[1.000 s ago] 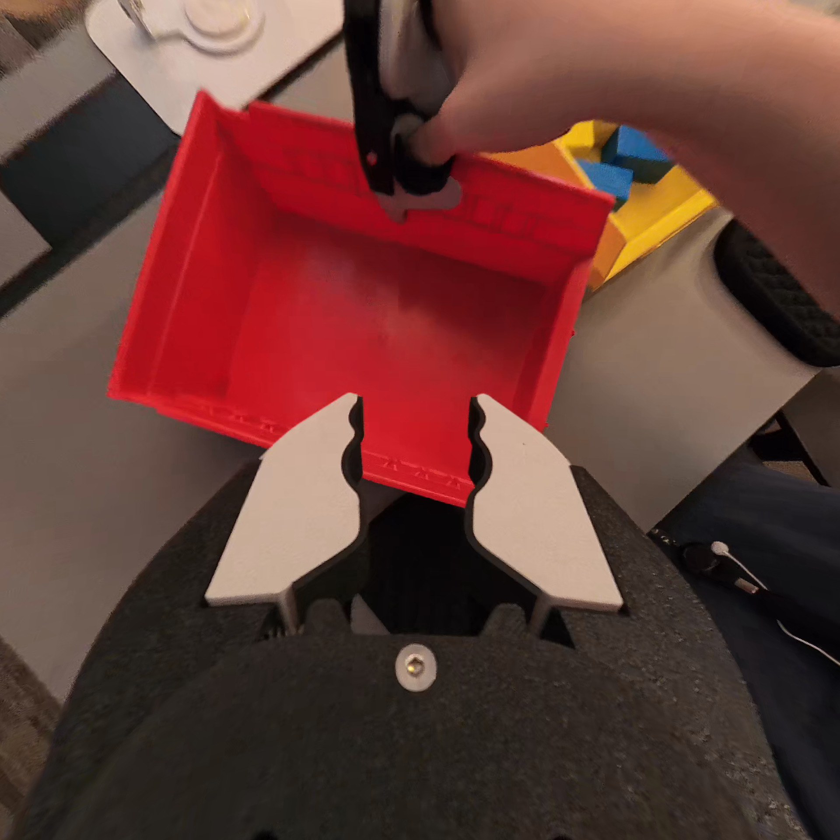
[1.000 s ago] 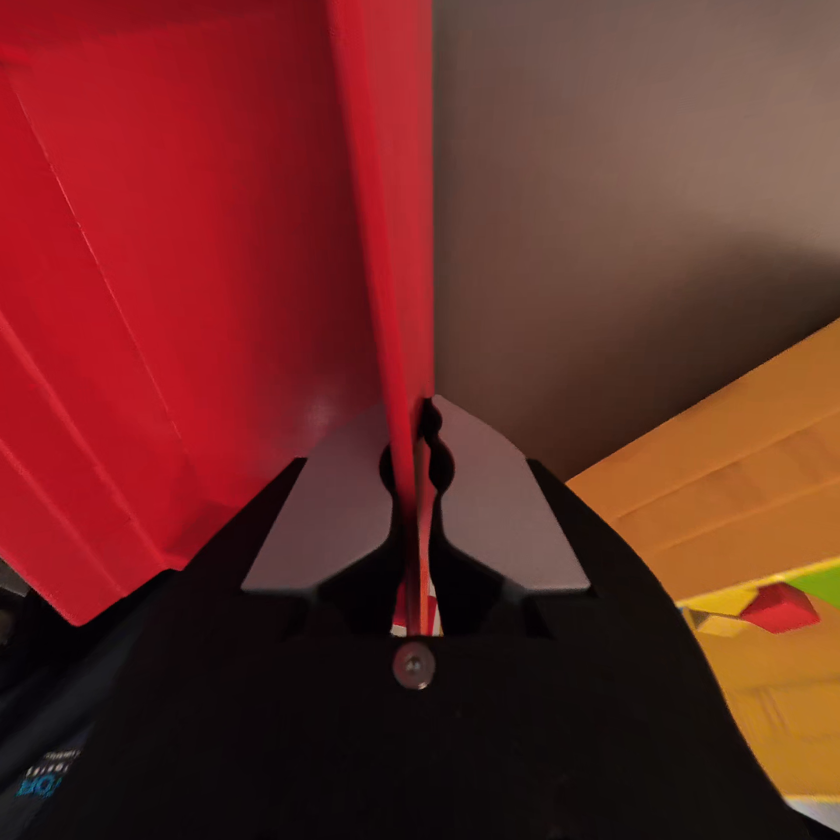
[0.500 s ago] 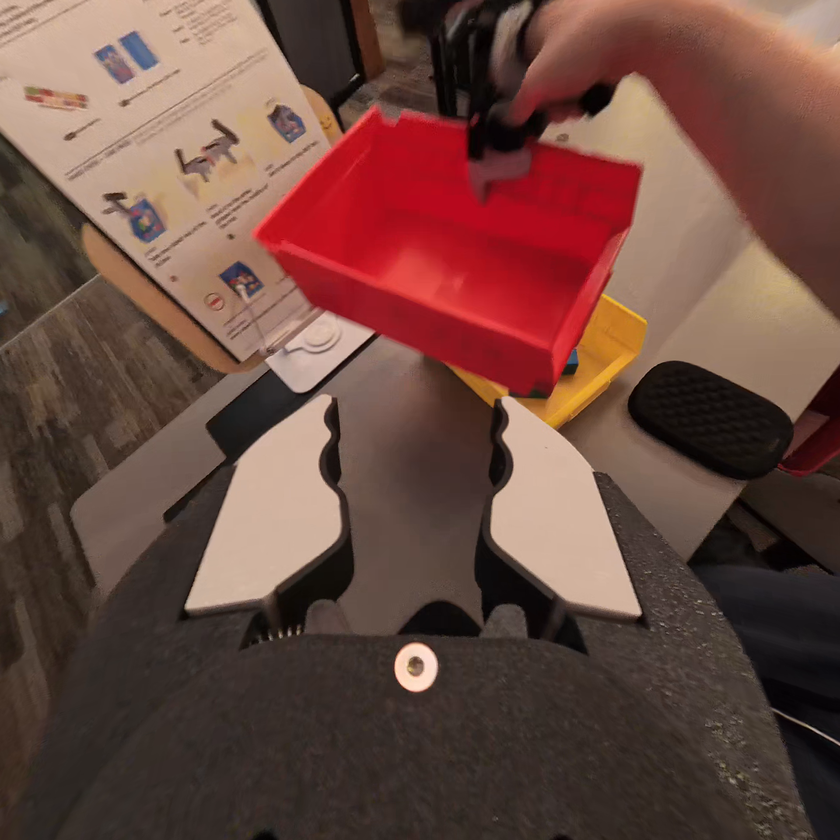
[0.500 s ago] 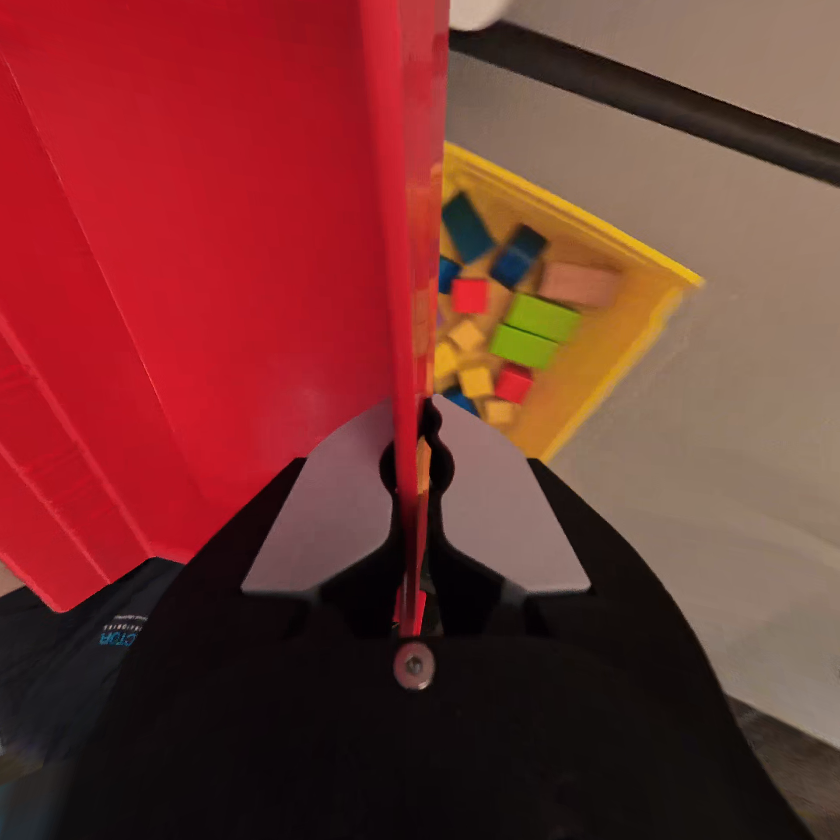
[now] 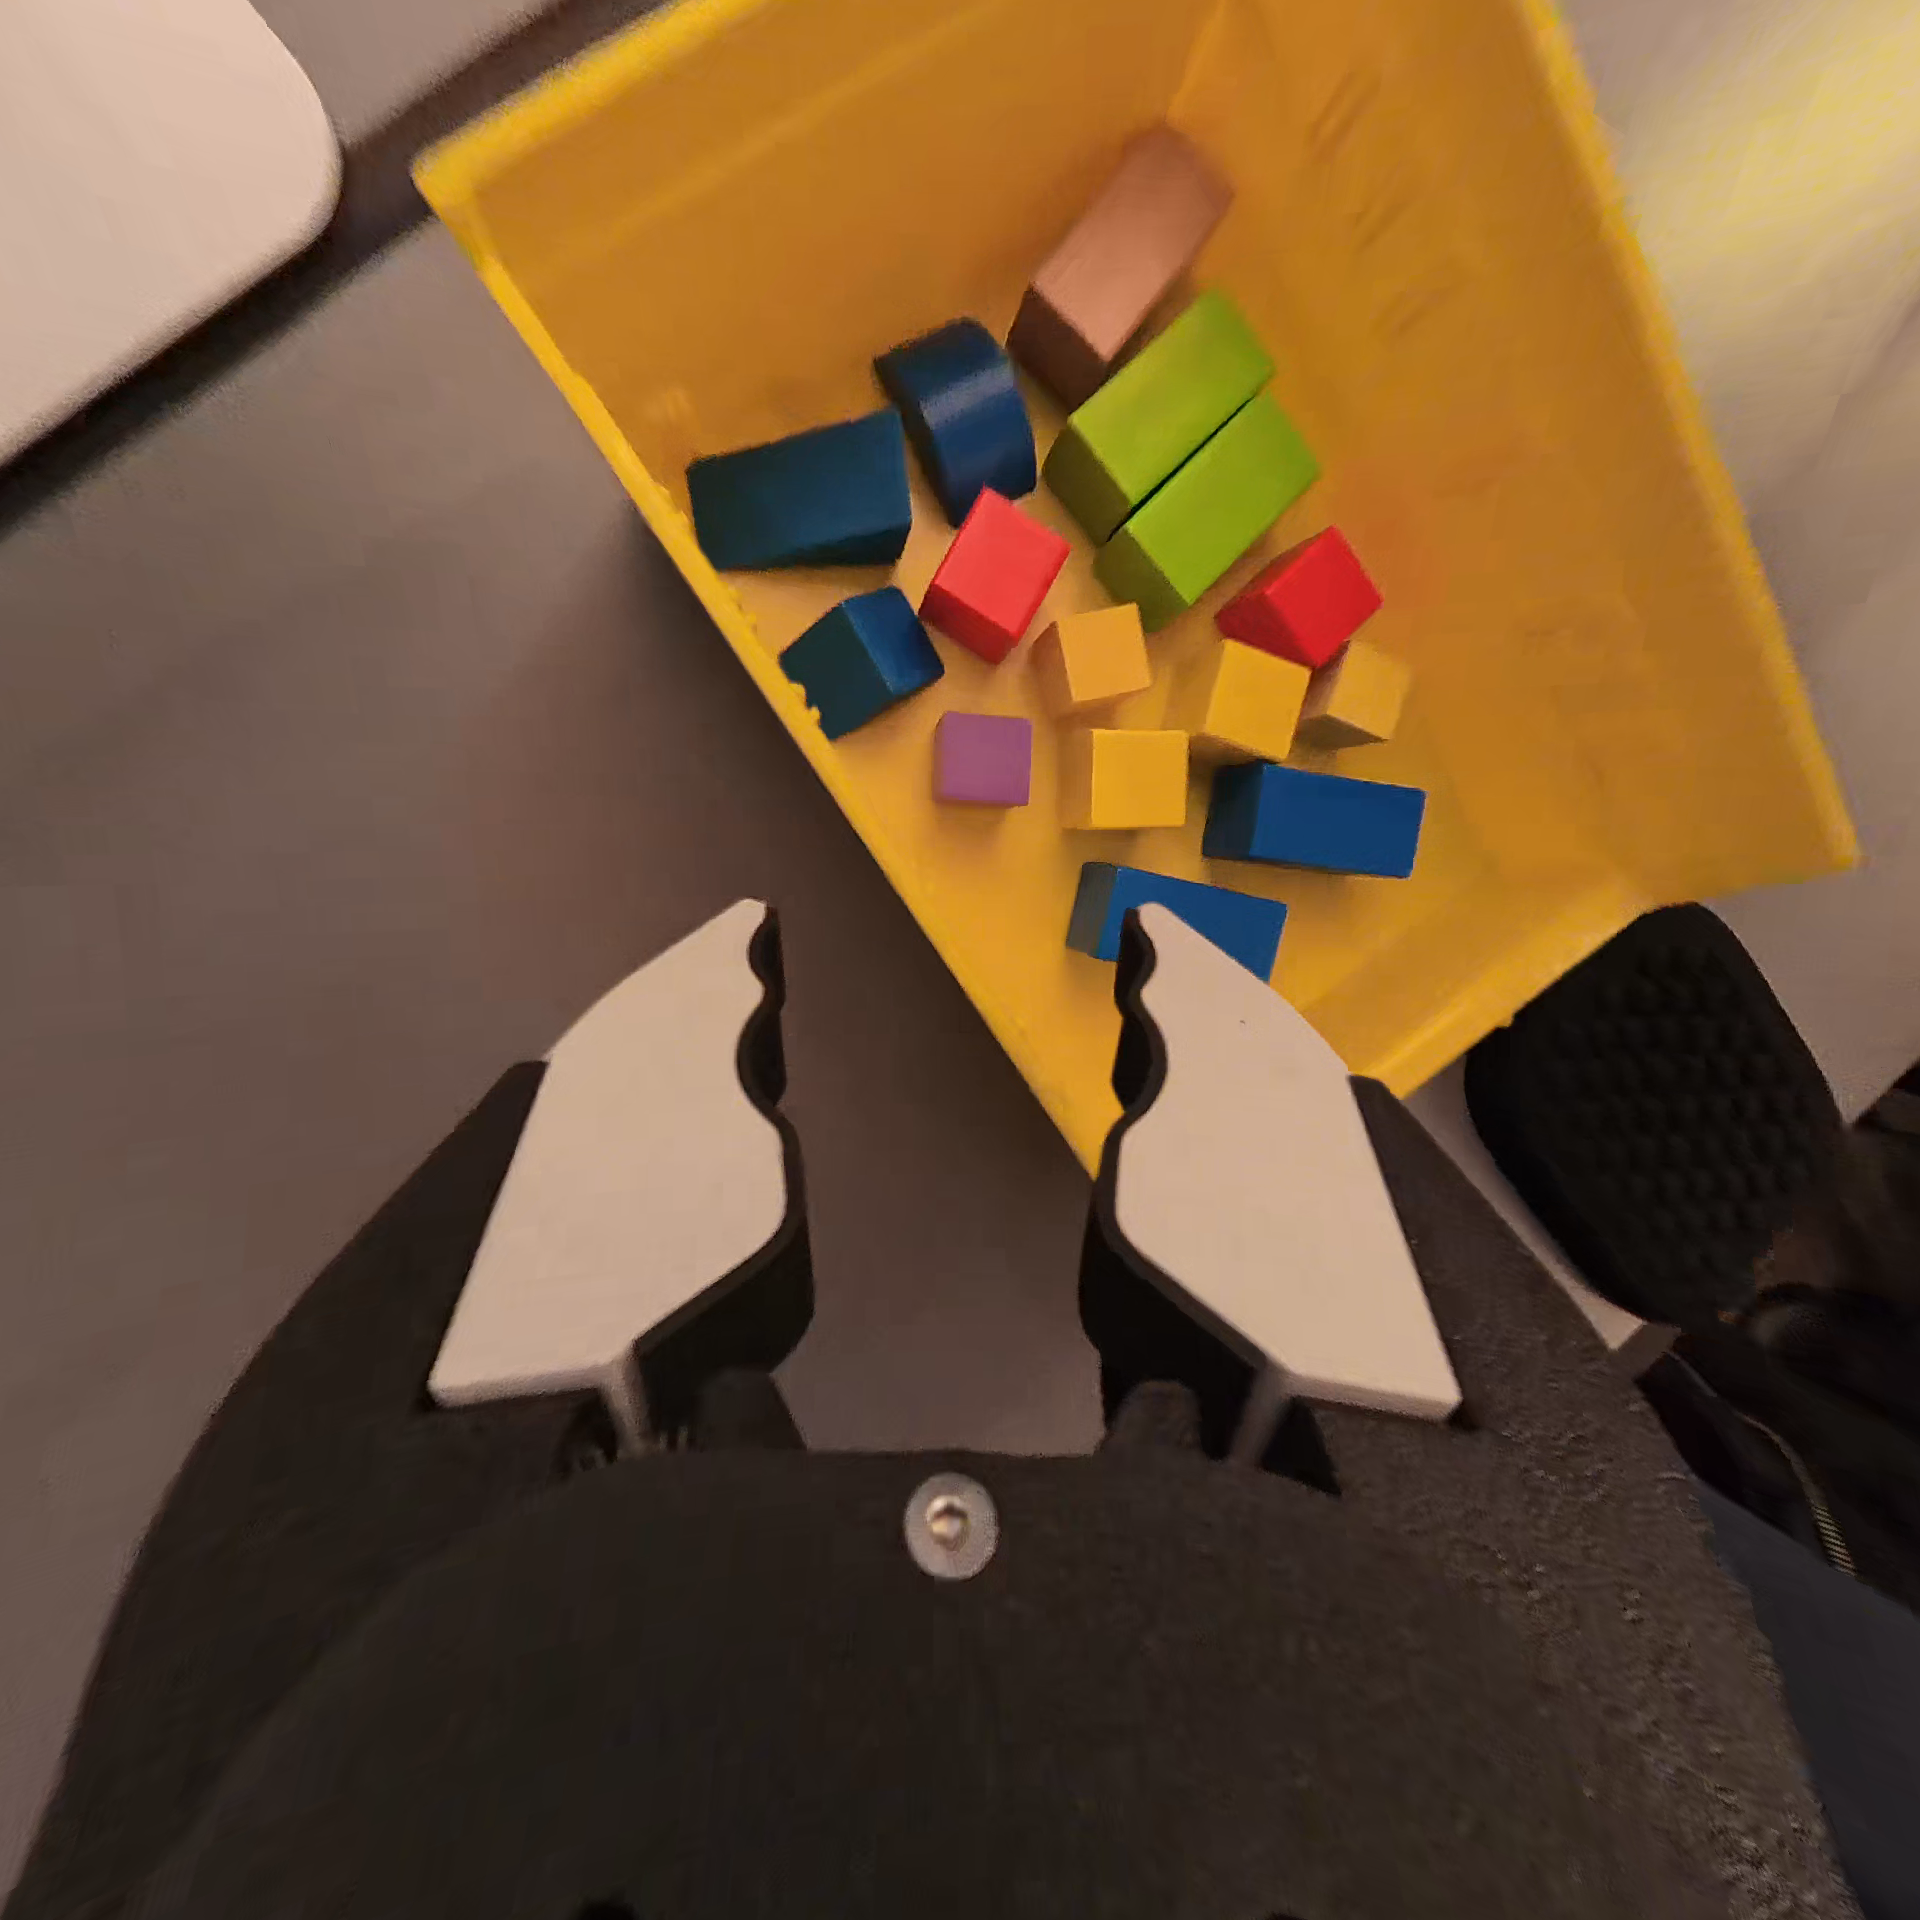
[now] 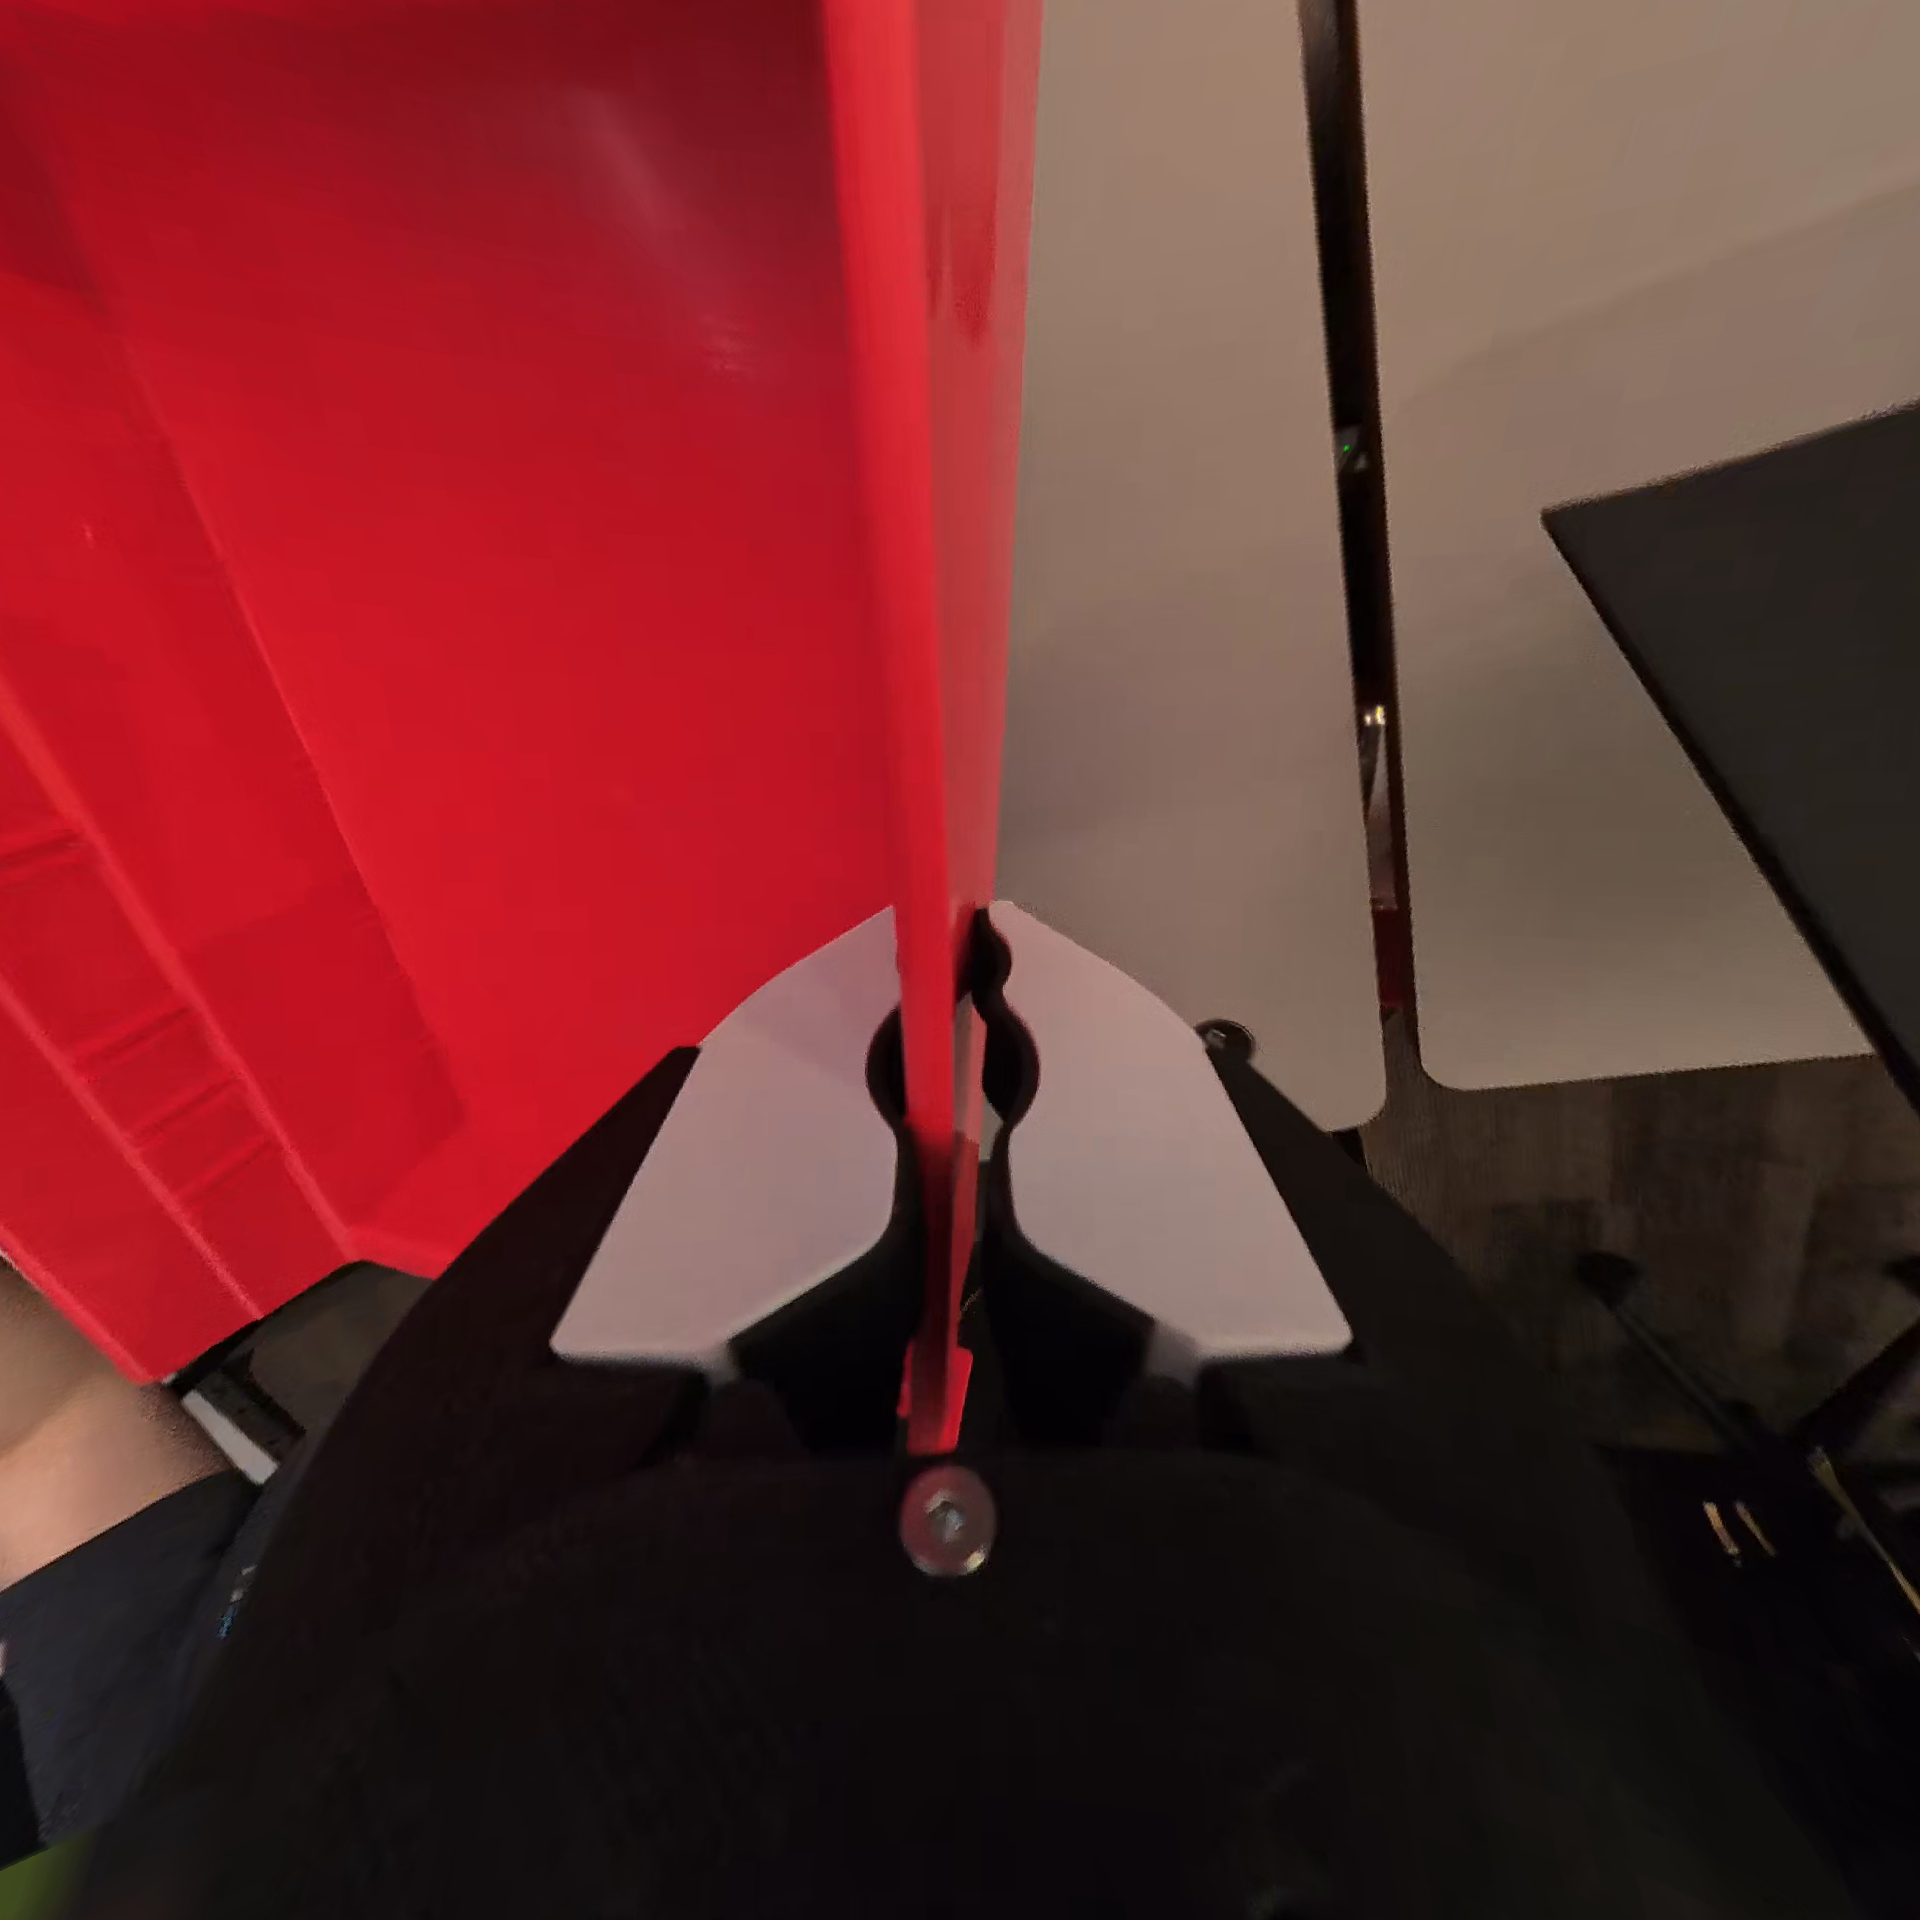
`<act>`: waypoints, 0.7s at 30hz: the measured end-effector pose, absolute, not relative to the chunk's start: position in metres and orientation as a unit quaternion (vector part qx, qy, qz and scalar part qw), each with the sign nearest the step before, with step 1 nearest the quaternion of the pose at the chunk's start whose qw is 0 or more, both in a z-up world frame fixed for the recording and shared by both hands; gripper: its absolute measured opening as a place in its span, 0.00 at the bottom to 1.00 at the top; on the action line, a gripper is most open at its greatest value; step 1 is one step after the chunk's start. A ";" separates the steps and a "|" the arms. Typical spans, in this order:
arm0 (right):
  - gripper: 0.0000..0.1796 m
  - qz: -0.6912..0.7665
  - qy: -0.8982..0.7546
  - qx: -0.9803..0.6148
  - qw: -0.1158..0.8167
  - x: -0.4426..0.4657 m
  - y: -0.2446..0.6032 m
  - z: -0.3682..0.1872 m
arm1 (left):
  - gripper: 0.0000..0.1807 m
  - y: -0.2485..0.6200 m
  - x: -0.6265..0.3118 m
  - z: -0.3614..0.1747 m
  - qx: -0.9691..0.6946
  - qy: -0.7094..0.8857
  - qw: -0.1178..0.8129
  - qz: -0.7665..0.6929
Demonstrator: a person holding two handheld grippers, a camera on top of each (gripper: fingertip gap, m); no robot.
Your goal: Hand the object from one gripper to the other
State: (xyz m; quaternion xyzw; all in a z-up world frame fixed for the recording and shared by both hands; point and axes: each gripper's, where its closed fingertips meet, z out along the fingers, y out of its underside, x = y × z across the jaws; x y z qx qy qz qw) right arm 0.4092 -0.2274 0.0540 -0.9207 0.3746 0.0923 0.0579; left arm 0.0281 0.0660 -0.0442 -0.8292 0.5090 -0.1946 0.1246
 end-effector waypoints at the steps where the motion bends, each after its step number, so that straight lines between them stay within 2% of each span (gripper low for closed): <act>1: 0.04 0.094 0.377 -0.920 0.051 0.411 -0.237 0.046 | 0.33 0.067 0.032 -0.054 -0.837 0.504 0.104 -0.188; 5: 0.04 0.091 0.378 -0.921 0.031 0.416 -0.258 0.019 | 0.28 0.066 0.029 -0.086 -0.850 0.511 0.031 -0.127; 7: 0.04 0.092 0.375 -0.922 0.025 0.415 -0.262 0.008 | 0.20 0.070 0.025 -0.095 -0.852 0.515 0.018 -0.093; 8: 0.04 0.094 0.374 -0.923 0.022 0.413 -0.262 0.003 | 0.19 0.068 0.026 -0.098 -0.854 0.512 0.005 -0.093; 9: 0.04 0.096 0.373 -0.923 0.018 0.412 -0.262 -0.002 | 0.11 0.063 0.030 -0.098 -0.853 0.510 -0.013 -0.112; 12: 0.04 0.104 0.374 -0.922 0.012 0.405 -0.256 -0.014 | 0.06 0.062 0.027 -0.098 -0.858 0.498 -0.044 -0.119; 15: 0.05 0.114 0.371 -0.922 0.014 0.395 -0.244 -0.025 | 0.05 0.064 0.023 -0.097 -0.863 0.479 -0.067 -0.144; 21: 0.05 0.135 0.344 -0.929 0.029 0.368 -0.206 -0.060 | 0.03 0.102 -0.013 -0.097 -0.881 0.451 -0.042 -0.134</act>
